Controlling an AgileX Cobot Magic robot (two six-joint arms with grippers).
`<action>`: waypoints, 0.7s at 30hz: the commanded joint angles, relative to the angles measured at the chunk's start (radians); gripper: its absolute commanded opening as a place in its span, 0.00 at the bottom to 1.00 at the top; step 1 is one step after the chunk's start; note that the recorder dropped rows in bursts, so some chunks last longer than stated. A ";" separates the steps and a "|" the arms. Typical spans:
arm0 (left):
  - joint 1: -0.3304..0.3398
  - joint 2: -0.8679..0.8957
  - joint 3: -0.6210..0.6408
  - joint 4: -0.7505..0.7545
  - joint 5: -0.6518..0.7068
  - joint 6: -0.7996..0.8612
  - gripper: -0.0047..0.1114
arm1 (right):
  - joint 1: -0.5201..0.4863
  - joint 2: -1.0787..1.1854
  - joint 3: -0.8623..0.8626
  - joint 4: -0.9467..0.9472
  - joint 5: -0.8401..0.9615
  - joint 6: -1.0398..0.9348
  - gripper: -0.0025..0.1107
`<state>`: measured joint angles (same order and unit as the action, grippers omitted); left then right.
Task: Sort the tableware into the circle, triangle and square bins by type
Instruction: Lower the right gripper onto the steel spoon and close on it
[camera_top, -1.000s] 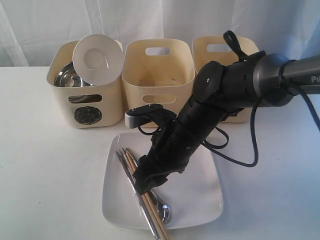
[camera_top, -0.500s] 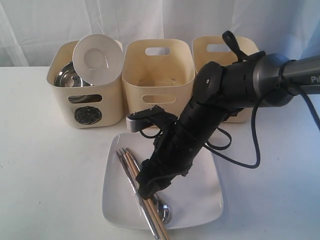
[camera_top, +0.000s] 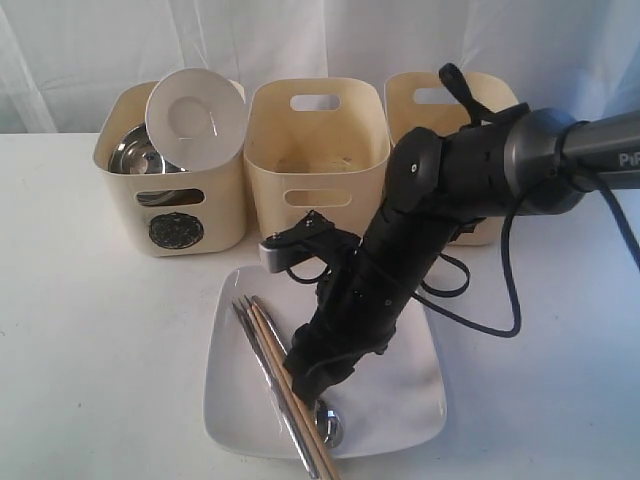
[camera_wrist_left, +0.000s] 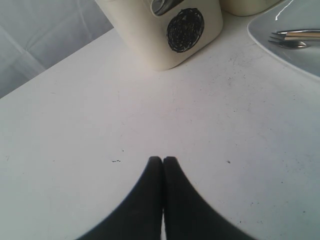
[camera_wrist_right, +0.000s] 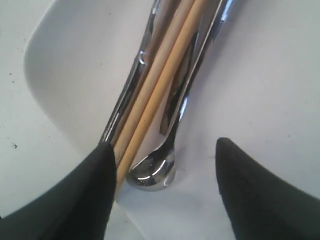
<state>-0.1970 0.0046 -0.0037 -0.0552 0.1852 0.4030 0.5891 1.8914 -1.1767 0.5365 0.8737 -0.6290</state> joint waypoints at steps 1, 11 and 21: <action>-0.004 -0.005 0.004 -0.003 -0.002 -0.002 0.04 | 0.003 0.044 0.002 -0.010 -0.009 0.006 0.51; -0.004 -0.005 0.004 -0.003 -0.002 -0.002 0.04 | 0.003 0.087 0.002 -0.025 -0.040 0.006 0.51; -0.004 -0.005 0.004 -0.003 -0.002 -0.002 0.04 | 0.003 0.091 0.002 -0.108 -0.058 0.030 0.51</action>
<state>-0.1970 0.0046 -0.0037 -0.0552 0.1852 0.4030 0.5891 1.9600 -1.1803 0.4990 0.8432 -0.6245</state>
